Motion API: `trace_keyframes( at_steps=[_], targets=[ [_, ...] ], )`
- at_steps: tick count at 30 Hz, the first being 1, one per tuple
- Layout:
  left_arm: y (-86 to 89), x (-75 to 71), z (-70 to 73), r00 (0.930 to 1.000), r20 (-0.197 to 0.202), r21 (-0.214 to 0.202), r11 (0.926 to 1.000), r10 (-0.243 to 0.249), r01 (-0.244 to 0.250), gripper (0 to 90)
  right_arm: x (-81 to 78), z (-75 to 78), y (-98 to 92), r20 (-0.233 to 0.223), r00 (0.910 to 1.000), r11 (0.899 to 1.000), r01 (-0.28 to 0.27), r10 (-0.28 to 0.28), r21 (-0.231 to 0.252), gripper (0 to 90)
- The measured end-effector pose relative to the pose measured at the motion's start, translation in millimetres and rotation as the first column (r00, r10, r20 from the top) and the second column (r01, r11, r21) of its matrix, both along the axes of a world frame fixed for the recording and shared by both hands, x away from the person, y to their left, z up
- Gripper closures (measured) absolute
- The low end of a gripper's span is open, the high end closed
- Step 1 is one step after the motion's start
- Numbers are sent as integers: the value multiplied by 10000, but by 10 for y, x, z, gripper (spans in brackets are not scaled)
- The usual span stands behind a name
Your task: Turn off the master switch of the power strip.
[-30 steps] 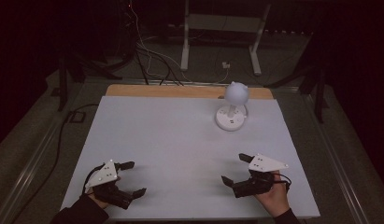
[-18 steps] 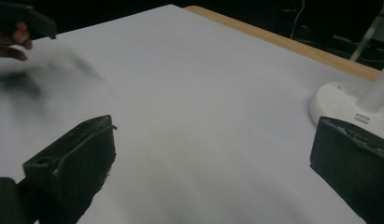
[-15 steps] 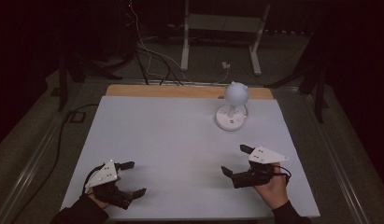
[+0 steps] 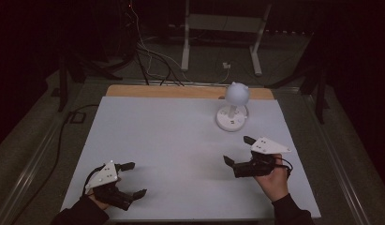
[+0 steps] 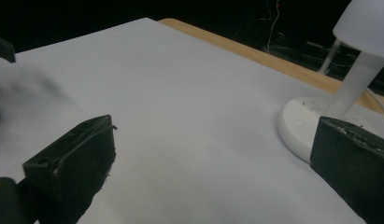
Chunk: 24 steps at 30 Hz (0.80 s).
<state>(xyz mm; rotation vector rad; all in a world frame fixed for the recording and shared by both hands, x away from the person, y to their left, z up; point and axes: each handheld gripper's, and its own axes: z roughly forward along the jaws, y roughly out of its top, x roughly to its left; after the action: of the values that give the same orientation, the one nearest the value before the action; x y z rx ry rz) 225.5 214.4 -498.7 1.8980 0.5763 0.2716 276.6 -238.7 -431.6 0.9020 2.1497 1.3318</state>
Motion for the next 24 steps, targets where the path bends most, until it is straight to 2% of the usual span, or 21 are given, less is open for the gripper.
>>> trace_keyframes(
  at_steps=[8, 16, 24],
  targets=[
    [0, 0, -1, 10000, -25, -11, 10000, -5, 5, 3, 107, 68, -47, 202, 9991, 9993, 372, -373, 41, 1],
    [2, -3, 2, 10000, -14, -10, 10000, -20, 20, 3, 241, 146, -95, 427, 9949, 9958, 916, -918, 76, 1],
    [5, -3, 3, 10000, -26, -59, 10000, 6, -6, 3, 368, 192, -133, 462, 9901, 9911, 1321, -1327, 175, 17]
  ],
)
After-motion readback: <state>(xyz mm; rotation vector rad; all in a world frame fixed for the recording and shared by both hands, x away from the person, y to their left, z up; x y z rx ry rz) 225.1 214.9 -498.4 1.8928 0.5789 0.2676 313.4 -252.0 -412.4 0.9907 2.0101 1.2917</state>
